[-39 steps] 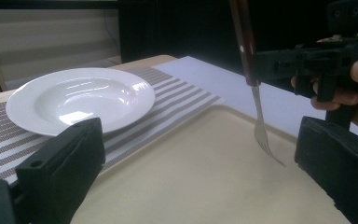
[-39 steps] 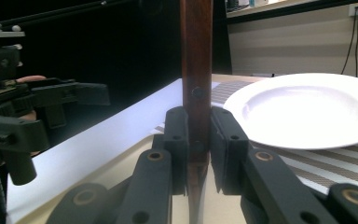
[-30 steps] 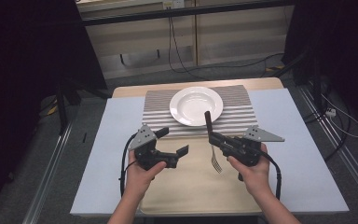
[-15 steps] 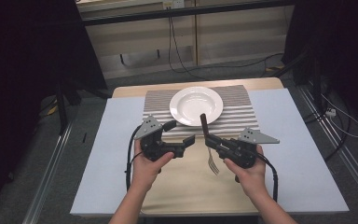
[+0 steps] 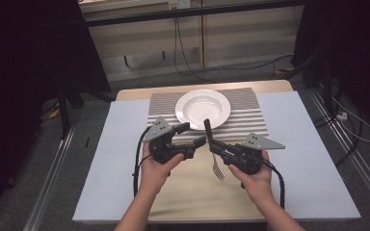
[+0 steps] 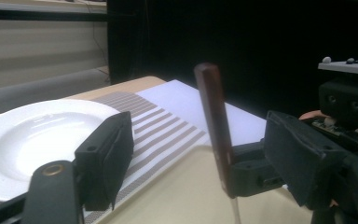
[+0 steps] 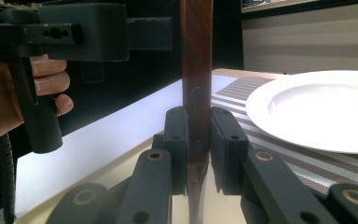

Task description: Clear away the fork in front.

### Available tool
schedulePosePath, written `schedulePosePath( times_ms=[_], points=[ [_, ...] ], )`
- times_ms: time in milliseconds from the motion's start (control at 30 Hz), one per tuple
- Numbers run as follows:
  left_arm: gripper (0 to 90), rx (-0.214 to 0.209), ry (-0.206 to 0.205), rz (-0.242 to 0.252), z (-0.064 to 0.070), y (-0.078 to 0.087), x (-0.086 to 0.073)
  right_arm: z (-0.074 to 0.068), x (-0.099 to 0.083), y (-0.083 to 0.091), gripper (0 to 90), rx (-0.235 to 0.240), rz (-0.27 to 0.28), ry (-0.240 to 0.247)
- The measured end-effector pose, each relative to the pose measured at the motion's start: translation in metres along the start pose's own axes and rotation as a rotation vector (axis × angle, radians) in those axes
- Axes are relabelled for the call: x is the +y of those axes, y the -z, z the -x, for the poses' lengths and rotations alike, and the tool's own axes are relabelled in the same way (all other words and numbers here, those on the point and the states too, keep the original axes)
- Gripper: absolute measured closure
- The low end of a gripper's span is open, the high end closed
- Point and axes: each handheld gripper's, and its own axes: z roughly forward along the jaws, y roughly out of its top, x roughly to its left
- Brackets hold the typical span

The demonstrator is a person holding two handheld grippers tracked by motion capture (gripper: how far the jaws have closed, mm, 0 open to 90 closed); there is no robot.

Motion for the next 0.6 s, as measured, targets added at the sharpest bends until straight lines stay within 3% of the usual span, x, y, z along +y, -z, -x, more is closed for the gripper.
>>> schedulePosePath(
  times_ms=[267, 467, 600],
  points=[
    [34.3, -0.02, 0.013, -0.007, 0.003, -0.005, 0.001, -0.002, -0.001, -0.002, 77.8, 0.007, -0.006, 0.0],
    [42.0, 0.001, 0.035, -0.003, 0.002, -0.01, -0.003, -0.005, -0.001, -0.003, 77.8, 0.007, -0.003, 0.017],
    [51.3, -0.013, 0.051, 0.004, 0.003, -0.013, -0.007, -0.008, 0.0, -0.003, 77.7, 0.01, -0.001, 0.024]
  ],
)
